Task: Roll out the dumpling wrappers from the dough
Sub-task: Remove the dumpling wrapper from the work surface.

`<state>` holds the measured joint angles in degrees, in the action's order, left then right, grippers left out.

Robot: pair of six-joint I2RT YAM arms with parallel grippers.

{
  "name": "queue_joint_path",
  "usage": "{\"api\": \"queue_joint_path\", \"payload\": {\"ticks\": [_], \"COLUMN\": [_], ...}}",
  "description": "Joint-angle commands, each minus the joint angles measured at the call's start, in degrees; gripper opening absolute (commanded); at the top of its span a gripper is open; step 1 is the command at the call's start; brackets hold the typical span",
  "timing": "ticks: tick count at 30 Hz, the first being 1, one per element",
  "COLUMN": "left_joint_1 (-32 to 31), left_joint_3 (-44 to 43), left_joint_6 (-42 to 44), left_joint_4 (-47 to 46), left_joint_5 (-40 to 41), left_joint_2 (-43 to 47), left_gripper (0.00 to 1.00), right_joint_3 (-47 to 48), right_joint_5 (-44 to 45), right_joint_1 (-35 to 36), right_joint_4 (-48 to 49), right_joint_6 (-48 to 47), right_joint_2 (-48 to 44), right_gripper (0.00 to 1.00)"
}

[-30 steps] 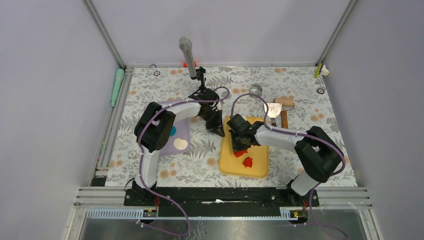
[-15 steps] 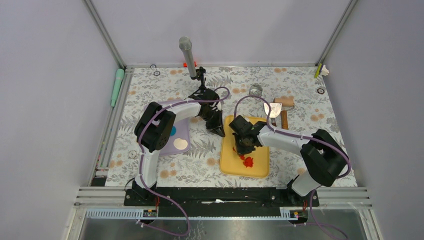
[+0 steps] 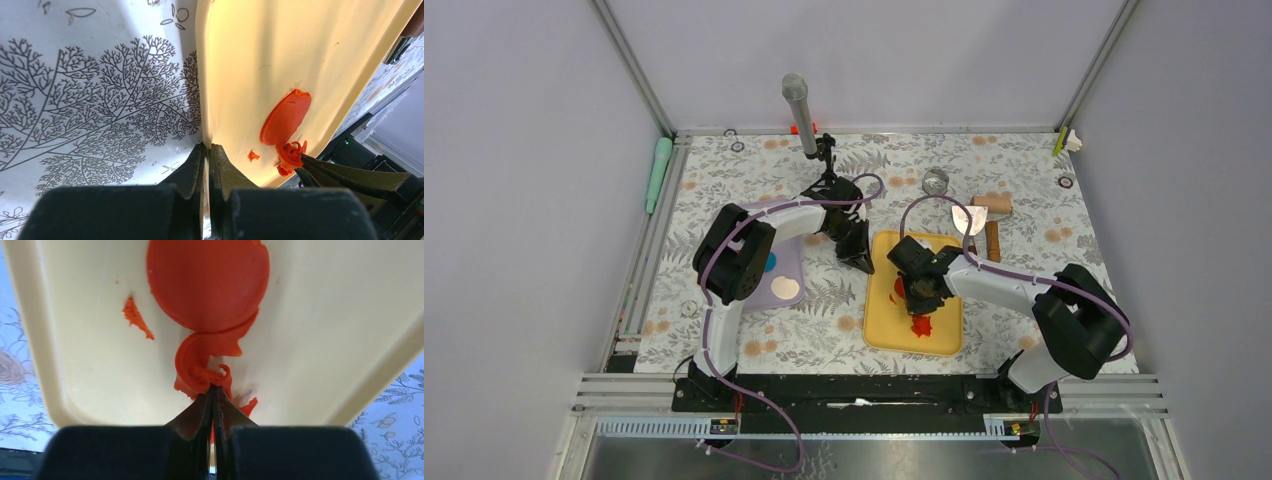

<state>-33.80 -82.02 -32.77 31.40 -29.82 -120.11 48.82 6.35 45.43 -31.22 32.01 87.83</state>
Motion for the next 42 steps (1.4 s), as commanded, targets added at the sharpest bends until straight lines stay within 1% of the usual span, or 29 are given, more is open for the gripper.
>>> {"api": "queue_joint_path", "payload": {"ticks": [1,6,10,15,18,21,23,27,28,31,32,34,36,39,42], "left_joint_1": [0.80,0.76,0.73,0.75,0.75,0.74,0.76,0.71,0.76,0.70,0.68,0.67,0.68,0.67,0.67], "left_joint_3": [-1.20,-1.01,-1.13,-1.24,-1.24,-1.24,-1.29,-1.26,-1.31,-1.41,-1.47,-1.56,-1.57,-1.70,-1.57], "left_joint_6": [2.27,2.31,2.28,2.28,2.28,2.28,2.28,2.29,2.28,2.30,2.32,2.28,2.28,2.28,2.19], "left_joint_4": [-0.81,-0.81,-0.83,-0.81,-0.81,-0.81,-0.81,-0.79,-0.81,-0.81,-0.81,-0.81,-0.86,-0.81,-0.81], "left_joint_5": [2.27,2.52,2.36,2.36,2.24,2.24,2.34,2.38,2.33,2.15,2.15,2.19,2.14,2.17,2.32], "left_joint_2": [-1.15,-1.08,-1.34,-1.36,-1.35,-1.35,-1.26,-1.31,-1.34,-1.52,-1.53,-1.53,-1.53,-1.52,-1.36], "left_gripper": [0.00,0.00,0.00,0.00,0.00,0.00,0.00,0.00,0.00,0.00,0.00,0.00,0.00,0.00,0.00], "right_joint_3": [-2.72,-5.02,-6.32,-5.76,-5.81,-5.65,-5.14,-4.58,-4.75,-6.03,-6.38,-6.54,-6.41,-5.28,-2.31], "right_joint_5": [3.83,4.36,6.70,8.21,7.37,6.38,6.31,6.51,6.64,5.71,5.02,4.29,3.39,2.01,1.60], "right_joint_1": [0.36,0.36,0.36,0.21,-0.07,-0.25,-0.57,-0.91,-0.96,-1.38,-1.48,-1.49,-1.51,-1.52,-1.44], "right_joint_4": [-5.70,-6.50,-7.34,-9.16,-8.67,-7.08,-6.92,-8.03,-8.37,-8.75,-8.84,-9.22,-7.26,-1.26,3.42], "right_joint_6": [1.14,3.08,4.46,5.62,6.17,6.51,6.79,7.06,7.16,7.20,7.31,7.86,7.87,8.42,7.68], "right_joint_2": [-2.50,-5.00,-7.55,-9.11,-11.52,-15.20,-16.84,-18.46,-18.75,-19.21,-18.98,-18.61,-19.52,-20.60,-16.84], "right_gripper": [0.00,0.00,0.00,0.01,0.06,0.15,0.18,0.20,0.22,0.36,0.39,0.41,0.38,0.25,0.15]}}
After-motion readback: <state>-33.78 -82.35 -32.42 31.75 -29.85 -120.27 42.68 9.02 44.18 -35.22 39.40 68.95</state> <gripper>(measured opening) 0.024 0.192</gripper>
